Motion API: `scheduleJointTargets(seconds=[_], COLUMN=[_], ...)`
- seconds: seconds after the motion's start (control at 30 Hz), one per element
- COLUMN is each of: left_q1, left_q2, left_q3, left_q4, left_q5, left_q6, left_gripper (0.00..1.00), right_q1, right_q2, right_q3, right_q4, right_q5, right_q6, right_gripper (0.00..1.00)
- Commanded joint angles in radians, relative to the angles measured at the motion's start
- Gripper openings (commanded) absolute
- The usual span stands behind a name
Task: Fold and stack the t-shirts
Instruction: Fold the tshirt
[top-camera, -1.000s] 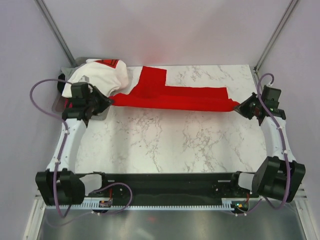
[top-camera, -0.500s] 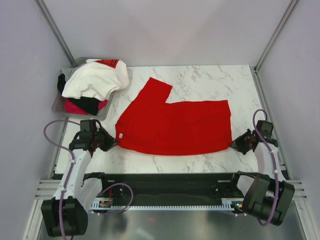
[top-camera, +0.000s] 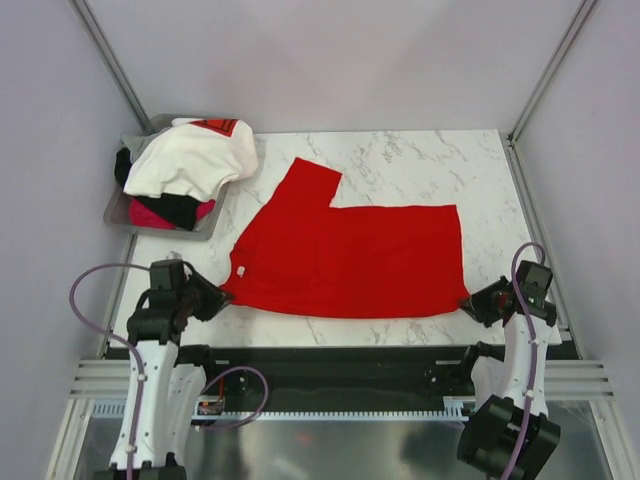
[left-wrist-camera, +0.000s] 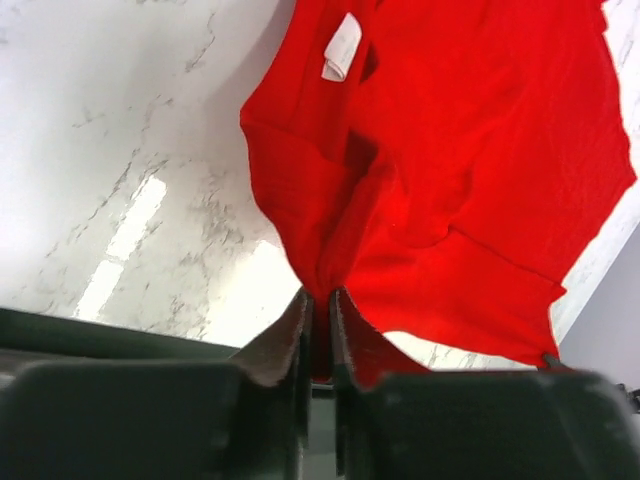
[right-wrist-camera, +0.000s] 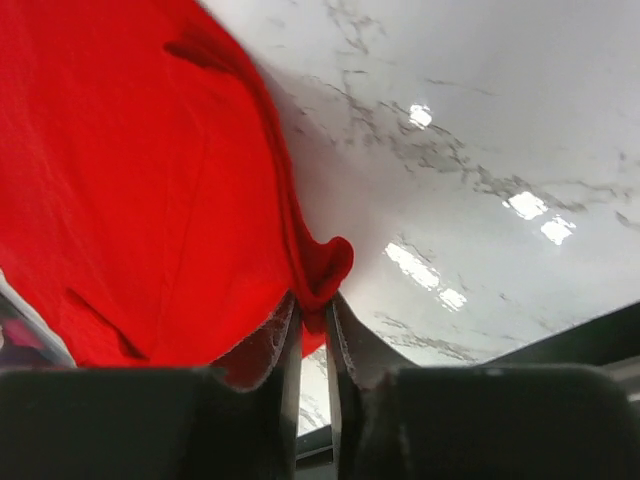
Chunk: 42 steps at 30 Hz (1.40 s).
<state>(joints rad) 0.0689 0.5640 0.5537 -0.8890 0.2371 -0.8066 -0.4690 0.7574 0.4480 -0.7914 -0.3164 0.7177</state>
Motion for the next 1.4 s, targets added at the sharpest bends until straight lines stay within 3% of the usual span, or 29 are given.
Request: scheduleJointTargets(seconds=[0.0,0.03,0.07,0.1,0.17,0.27,0.33,0.43,0.57,0.67,0.73,0.8,0.9,1.03,1.2,1.37], left_q1=[0.0,0.002,0.002,0.0,0.002,0.002,0.002,-0.001,-0.056,-0.194,-0.23,-0.238,-0.238,-0.241,-0.245,-0.248], left_q2=[-0.148,-0.165,-0.176,-0.184,-0.173,-0.118,-0.032,0.121,0.525,0.742,0.974,1.205,1.426,1.78,2.01,2.09], left_q3=[0.052,0.073,0.096,0.144,0.205,0.308,0.345,0.377,0.488,0.694,0.897,1.114,1.407,1.704,1.971,1.951], left_q4=[-0.151,-0.174,-0.192,-0.205,-0.205,-0.122,0.003,0.151,0.295,0.324,0.323,0.305,0.277,0.257,0.272,0.364], left_q5=[-0.039,-0.056,-0.094,-0.111,-0.174,-0.202,-0.159,-0.099,-0.102,-0.226,-0.287,-0.282,-0.213,-0.157,-0.125,-0.085], left_q6=[-0.032,-0.042,-0.046,-0.04,-0.017,0.039,0.066,0.106,0.188,0.28,0.329,0.375,0.444,0.484,0.475,0.423], left_gripper=[0.23,0.3,0.44,0.52,0.78,0.9,0.9,0.78,0.74,0.72,0.72,0.71,0.7,0.7,0.7,0.71], right_q1=[-0.025,-0.028,-0.028,-0.028,-0.028,-0.028,-0.026,-0.025,0.042,0.162,0.233,0.272,0.306,0.346,0.365,0.377], right_q2=[-0.065,-0.073,-0.078,-0.076,-0.05,0.005,0.052,0.1,0.109,0.195,0.279,0.33,0.347,0.353,0.353,0.369], right_q3=[0.006,0.015,0.052,0.075,0.189,0.352,0.4,0.425,0.414,0.461,0.497,0.506,0.482,0.443,0.42,0.39], right_q4=[-0.075,-0.084,-0.101,-0.106,-0.138,-0.154,-0.129,-0.059,0.109,0.141,0.149,0.156,0.205,0.236,0.256,0.282], right_q5=[-0.001,0.003,0.011,0.035,0.077,0.128,0.09,0.004,0.015,0.078,0.114,0.128,0.117,0.137,0.157,0.154], right_q6=[0.0,-0.001,-0.004,-0.014,-0.061,-0.112,-0.119,-0.098,-0.067,-0.115,-0.141,-0.141,-0.139,-0.159,-0.192,-0.196], right_gripper=[0.45,0.59,0.7,0.85,0.9,0.94,0.94,0.91,0.91,0.93,0.93,0.93,0.93,0.93,0.93,0.92])
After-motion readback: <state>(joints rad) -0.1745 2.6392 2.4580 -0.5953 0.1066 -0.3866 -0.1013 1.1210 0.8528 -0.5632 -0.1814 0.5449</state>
